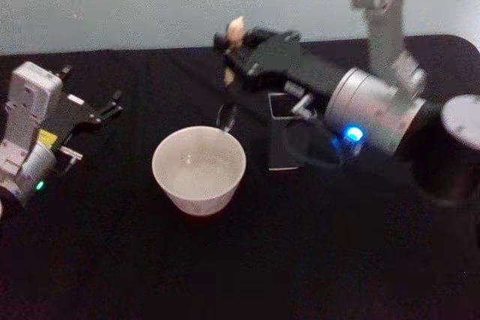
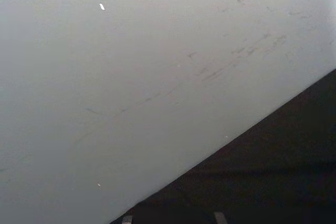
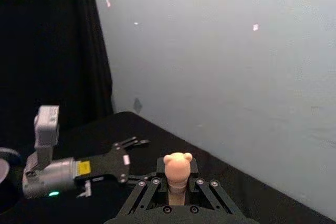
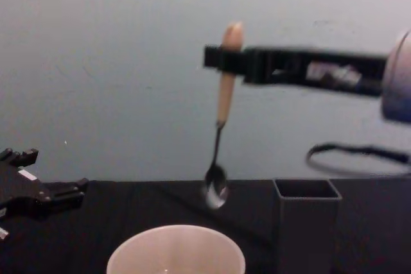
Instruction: Pick up the stirring spoon with one hand, stir inside the cup, then place it back in its original position.
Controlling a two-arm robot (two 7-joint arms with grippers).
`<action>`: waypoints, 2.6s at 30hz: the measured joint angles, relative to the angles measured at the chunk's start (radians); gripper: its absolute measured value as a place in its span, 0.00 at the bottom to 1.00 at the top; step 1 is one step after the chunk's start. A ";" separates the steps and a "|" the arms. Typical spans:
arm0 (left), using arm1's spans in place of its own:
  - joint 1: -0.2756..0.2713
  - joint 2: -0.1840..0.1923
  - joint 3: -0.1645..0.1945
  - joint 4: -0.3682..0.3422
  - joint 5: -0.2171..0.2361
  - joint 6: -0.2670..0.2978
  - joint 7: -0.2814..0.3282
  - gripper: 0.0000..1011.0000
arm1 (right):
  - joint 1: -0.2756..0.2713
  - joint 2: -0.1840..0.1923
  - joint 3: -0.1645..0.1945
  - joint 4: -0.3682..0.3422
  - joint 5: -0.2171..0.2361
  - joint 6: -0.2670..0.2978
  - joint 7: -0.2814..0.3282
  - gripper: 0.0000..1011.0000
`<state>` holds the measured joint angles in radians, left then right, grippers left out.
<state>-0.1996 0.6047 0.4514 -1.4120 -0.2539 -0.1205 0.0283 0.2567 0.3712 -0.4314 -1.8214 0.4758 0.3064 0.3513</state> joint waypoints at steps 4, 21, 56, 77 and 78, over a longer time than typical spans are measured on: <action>0.000 0.000 0.000 0.000 0.000 0.000 0.000 0.99 | -0.012 -0.004 -0.034 0.027 -0.018 -0.056 0.003 0.22; 0.000 0.000 0.000 0.000 0.000 0.000 0.000 0.99 | -0.061 -0.018 -0.079 0.113 -0.077 -0.269 0.045 0.22; 0.000 0.000 0.000 0.000 0.000 0.000 0.000 0.99 | -0.068 -0.134 -0.082 0.349 -0.163 -0.475 0.092 0.21; 0.000 0.000 0.000 0.000 0.000 0.000 0.000 0.99 | -0.039 -0.188 -0.073 0.424 -0.226 -0.504 0.067 0.21; 0.000 0.000 0.000 0.000 0.000 0.000 0.000 0.99 | -0.039 -0.188 -0.072 0.425 -0.227 -0.504 0.067 0.21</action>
<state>-0.1995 0.6047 0.4514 -1.4120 -0.2539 -0.1205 0.0283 0.2175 0.1832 -0.5032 -1.3962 0.2484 -0.1978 0.4180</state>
